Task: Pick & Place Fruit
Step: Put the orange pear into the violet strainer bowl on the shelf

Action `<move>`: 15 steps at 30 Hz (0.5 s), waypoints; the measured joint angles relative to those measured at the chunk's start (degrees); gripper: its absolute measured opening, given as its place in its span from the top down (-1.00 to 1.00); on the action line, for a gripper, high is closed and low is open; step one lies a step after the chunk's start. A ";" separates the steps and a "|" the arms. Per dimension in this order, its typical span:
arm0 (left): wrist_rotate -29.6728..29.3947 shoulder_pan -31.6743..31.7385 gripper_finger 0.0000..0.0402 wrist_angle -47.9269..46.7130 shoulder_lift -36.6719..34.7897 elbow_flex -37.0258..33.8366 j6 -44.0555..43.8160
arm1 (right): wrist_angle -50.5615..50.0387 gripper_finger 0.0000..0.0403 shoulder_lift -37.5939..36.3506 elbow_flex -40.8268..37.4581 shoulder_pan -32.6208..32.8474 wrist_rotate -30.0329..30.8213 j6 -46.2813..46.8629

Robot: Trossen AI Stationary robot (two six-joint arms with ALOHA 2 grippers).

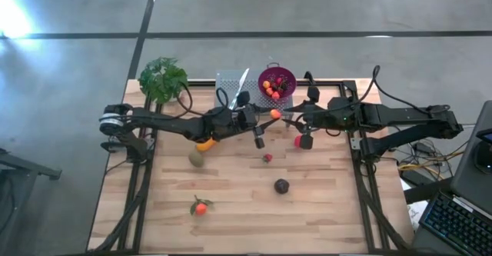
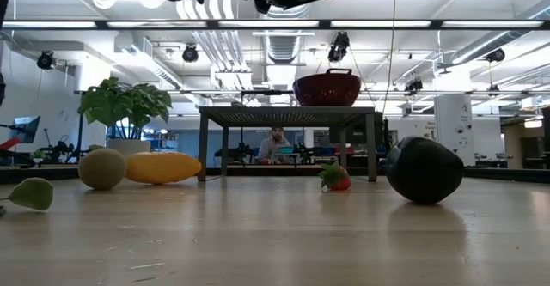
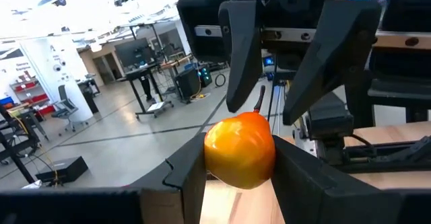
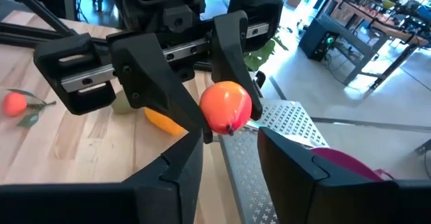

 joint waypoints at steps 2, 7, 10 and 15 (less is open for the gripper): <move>0.40 0.10 0.26 0.01 0.00 0.30 0.02 | 0.05 0.38 0.00 0.00 0.00 0.00 -0.35; 0.51 0.39 0.26 -0.04 0.00 0.54 1.07 | 1.20 0.55 0.00 0.02 0.00 0.00 -0.83; 0.51 0.46 0.26 -0.02 0.00 0.54 1.11 | 1.68 0.65 0.00 0.02 0.00 0.01 -1.23; 0.51 0.47 0.26 -0.05 0.00 0.54 1.14 | 1.68 0.80 0.00 0.02 0.00 0.00 -1.38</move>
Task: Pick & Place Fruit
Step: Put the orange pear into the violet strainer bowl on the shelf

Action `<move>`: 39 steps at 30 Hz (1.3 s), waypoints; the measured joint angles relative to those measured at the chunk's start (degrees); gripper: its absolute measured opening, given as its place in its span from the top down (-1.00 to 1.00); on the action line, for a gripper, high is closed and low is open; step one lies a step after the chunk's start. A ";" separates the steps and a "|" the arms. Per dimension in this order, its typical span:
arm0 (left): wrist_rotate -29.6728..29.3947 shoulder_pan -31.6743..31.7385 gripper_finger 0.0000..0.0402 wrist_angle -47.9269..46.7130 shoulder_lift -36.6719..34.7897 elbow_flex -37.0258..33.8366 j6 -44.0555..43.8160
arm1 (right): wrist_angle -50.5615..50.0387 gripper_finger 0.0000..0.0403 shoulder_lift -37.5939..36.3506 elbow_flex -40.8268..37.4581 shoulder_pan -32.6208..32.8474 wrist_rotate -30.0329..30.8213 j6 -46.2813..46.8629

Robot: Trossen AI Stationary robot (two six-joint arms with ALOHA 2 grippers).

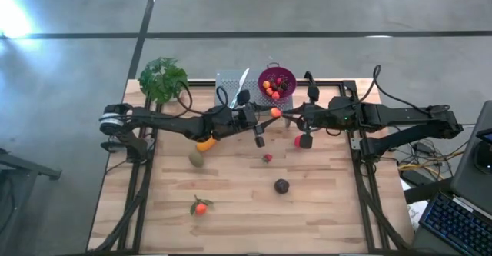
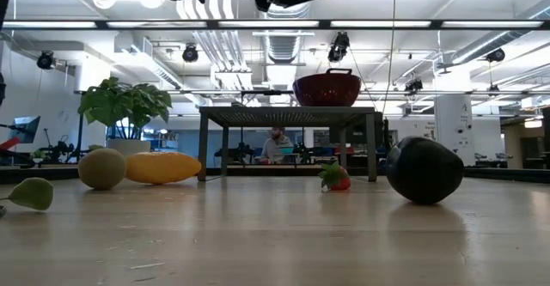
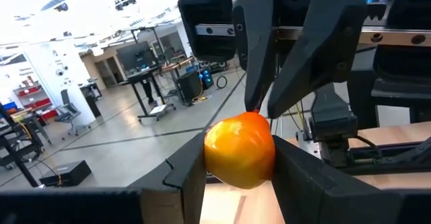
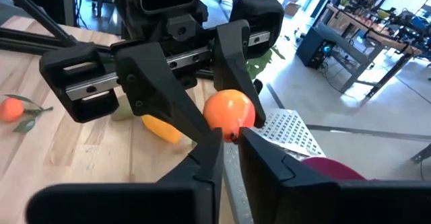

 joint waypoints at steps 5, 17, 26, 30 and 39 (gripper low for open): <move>0.04 0.08 0.26 -0.01 0.00 0.00 0.02 | 0.00 0.91 0.00 0.00 0.00 0.02 -0.02; 0.29 0.12 0.24 0.01 0.00 0.00 -0.03 | -0.04 0.96 0.00 0.00 0.00 0.02 -0.03; 0.44 0.12 -0.25 0.32 0.00 0.00 -3.13 | -0.11 0.96 0.00 0.00 0.03 0.00 -0.44; -0.17 0.12 -0.46 0.51 -0.02 0.00 -3.24 | -0.13 0.96 0.00 0.00 0.02 0.12 -0.44; -1.64 0.10 -0.58 0.41 -1.12 0.02 1.94 | -5.21 0.96 -0.02 1.70 -5.75 0.22 2.23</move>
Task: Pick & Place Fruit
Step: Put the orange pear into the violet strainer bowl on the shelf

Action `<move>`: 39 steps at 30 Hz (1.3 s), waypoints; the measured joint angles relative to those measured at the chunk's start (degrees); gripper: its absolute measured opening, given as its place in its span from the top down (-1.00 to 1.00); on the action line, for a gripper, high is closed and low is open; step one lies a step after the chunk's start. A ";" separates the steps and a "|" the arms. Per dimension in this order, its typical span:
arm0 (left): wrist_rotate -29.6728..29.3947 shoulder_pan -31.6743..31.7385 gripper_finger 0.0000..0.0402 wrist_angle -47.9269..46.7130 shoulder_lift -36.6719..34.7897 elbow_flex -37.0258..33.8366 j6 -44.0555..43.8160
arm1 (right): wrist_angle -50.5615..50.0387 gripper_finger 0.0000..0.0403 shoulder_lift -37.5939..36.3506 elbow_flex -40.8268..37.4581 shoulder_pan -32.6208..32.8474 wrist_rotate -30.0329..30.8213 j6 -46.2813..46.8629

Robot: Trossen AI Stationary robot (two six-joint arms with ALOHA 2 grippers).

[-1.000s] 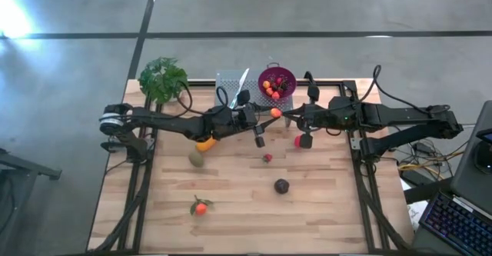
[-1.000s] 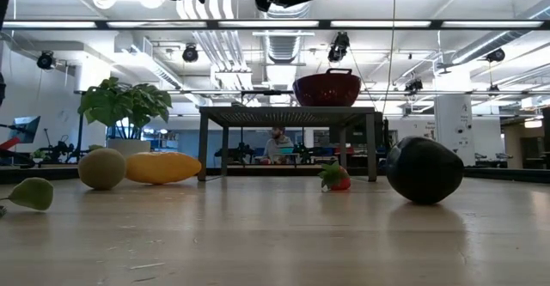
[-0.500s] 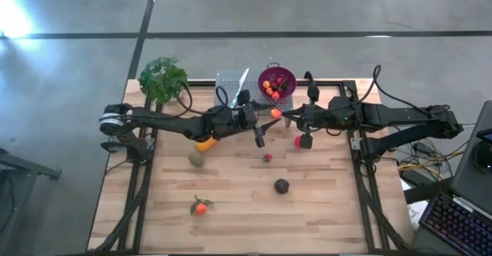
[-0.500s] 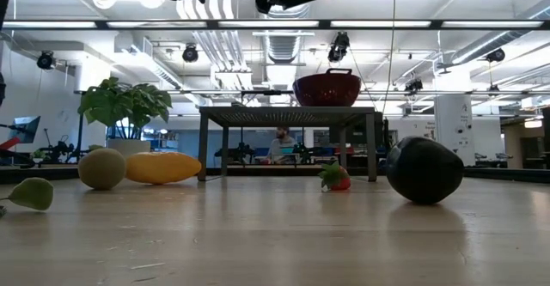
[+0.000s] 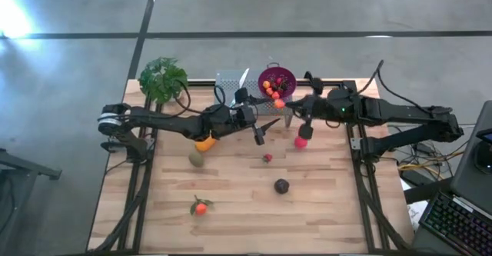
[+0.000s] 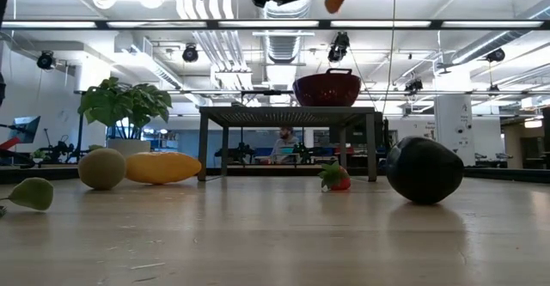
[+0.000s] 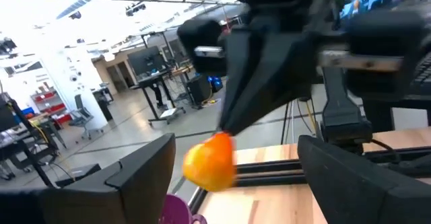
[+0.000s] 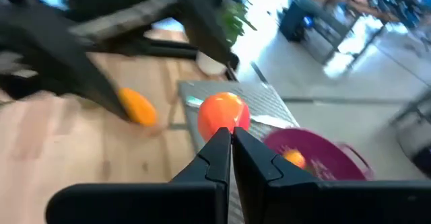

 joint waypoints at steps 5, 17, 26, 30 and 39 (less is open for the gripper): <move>0.00 0.00 -0.58 0.23 -1.42 0.03 0.27 | -4.08 0.96 0.00 2.30 -5.78 -1.94 1.17; 0.04 0.00 -0.57 3.88 -2.92 0.07 0.35 | -8.09 0.96 0.76 7.25 -18.80 -13.76 0.81; 0.15 0.00 -0.58 4.08 -6.60 0.07 0.09 | -19.63 0.96 13.36 18.71 -25.91 -15.50 -3.48; 0.17 0.00 -0.58 4.01 -6.87 0.07 0.07 | -25.15 0.96 19.32 24.67 -28.27 -15.53 -5.05; 0.39 0.00 -0.58 3.84 -6.88 0.07 -0.32 | -30.92 0.96 28.56 32.10 -32.45 -19.76 -6.76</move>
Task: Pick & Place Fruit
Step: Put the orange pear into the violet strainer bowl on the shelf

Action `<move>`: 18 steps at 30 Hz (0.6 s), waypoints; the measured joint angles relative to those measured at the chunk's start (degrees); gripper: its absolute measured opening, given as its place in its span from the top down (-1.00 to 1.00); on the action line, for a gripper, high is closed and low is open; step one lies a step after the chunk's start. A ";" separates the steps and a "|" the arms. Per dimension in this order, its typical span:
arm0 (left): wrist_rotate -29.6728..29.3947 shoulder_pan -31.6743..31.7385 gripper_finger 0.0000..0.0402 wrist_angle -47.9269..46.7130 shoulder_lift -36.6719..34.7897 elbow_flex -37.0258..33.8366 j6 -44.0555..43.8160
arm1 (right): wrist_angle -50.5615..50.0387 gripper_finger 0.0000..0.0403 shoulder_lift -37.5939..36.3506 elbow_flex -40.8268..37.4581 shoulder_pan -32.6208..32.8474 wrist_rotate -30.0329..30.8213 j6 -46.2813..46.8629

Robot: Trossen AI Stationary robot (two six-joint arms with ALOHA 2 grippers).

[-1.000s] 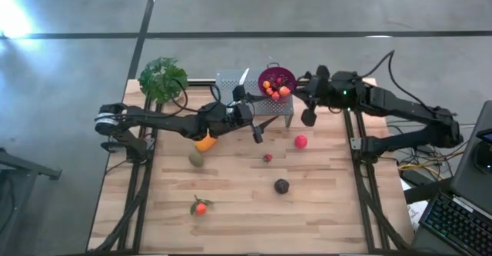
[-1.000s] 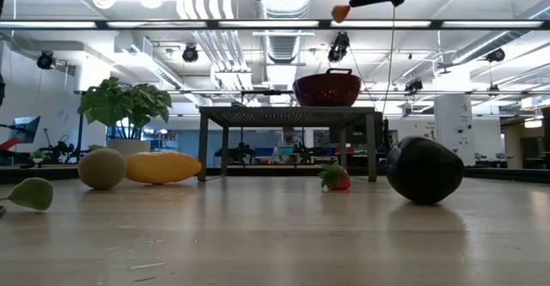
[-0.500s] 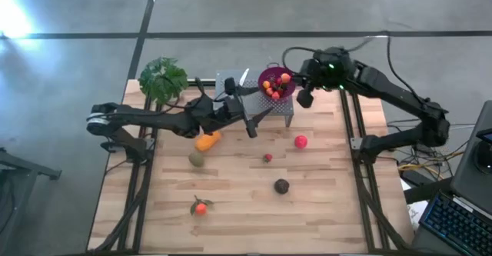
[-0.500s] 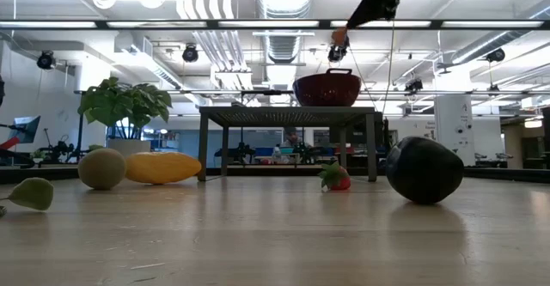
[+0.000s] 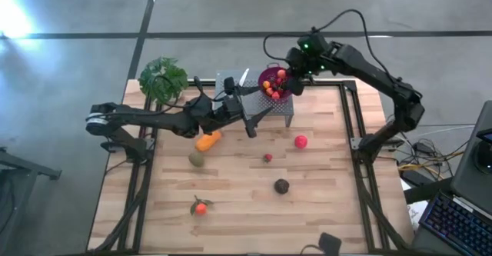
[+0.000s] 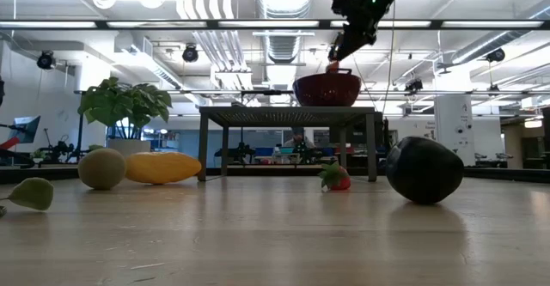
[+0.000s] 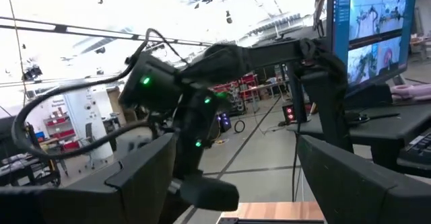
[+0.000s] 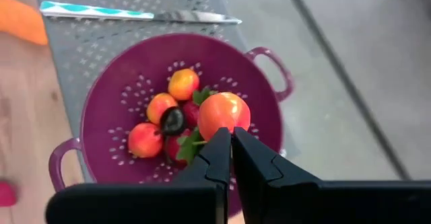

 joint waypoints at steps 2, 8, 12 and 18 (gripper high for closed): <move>-0.02 0.00 -0.58 0.04 0.00 0.00 -0.03 | -0.05 0.96 1.30 0.75 -0.65 -1.43 -0.06; -0.02 0.00 -0.58 0.06 0.00 0.00 -0.13 | -0.09 0.96 4.73 1.79 -1.36 -1.75 -1.05; -0.02 0.00 -0.58 0.04 0.00 -0.02 -0.12 | -0.05 0.96 6.52 1.85 -1.52 -1.75 -1.59; -0.02 0.00 -0.58 -0.07 0.00 -0.04 -0.11 | 1.26 0.96 7.55 1.85 -2.17 -1.67 -1.87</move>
